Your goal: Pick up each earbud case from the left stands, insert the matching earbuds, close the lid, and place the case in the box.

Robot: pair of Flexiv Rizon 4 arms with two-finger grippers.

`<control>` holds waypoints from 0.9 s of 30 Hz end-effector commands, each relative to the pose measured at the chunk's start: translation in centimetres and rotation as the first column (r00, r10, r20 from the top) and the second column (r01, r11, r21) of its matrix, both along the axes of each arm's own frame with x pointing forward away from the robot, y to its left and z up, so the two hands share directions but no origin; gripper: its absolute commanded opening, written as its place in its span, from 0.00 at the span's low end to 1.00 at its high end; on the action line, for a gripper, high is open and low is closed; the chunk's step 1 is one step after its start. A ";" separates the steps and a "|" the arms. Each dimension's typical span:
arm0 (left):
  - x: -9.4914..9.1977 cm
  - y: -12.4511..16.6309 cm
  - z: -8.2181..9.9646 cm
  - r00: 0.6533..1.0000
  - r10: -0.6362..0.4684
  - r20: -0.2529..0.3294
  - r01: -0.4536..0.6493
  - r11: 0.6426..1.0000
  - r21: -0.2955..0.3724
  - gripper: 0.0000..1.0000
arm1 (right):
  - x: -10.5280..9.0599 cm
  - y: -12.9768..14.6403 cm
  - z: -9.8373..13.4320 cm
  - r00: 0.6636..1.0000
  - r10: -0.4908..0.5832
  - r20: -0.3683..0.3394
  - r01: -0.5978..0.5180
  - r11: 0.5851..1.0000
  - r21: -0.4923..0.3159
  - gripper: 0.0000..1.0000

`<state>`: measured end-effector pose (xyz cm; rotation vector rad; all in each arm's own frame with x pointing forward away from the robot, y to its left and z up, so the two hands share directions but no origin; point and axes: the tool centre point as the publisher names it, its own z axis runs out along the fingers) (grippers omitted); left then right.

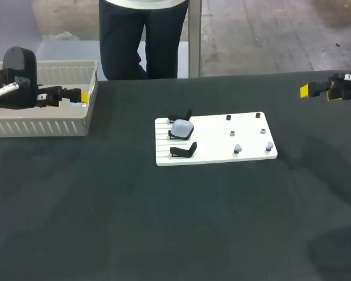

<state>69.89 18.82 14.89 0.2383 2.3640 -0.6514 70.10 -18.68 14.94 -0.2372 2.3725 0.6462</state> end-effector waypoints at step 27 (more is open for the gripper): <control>1.3 -1.1 0.7 0.456 -0.782 0.425 0.768 0.587 0.255 1.00 | -0.1 0.1 0.0 1.000 -0.004 0.000 0.004 1.000 -0.004 1.00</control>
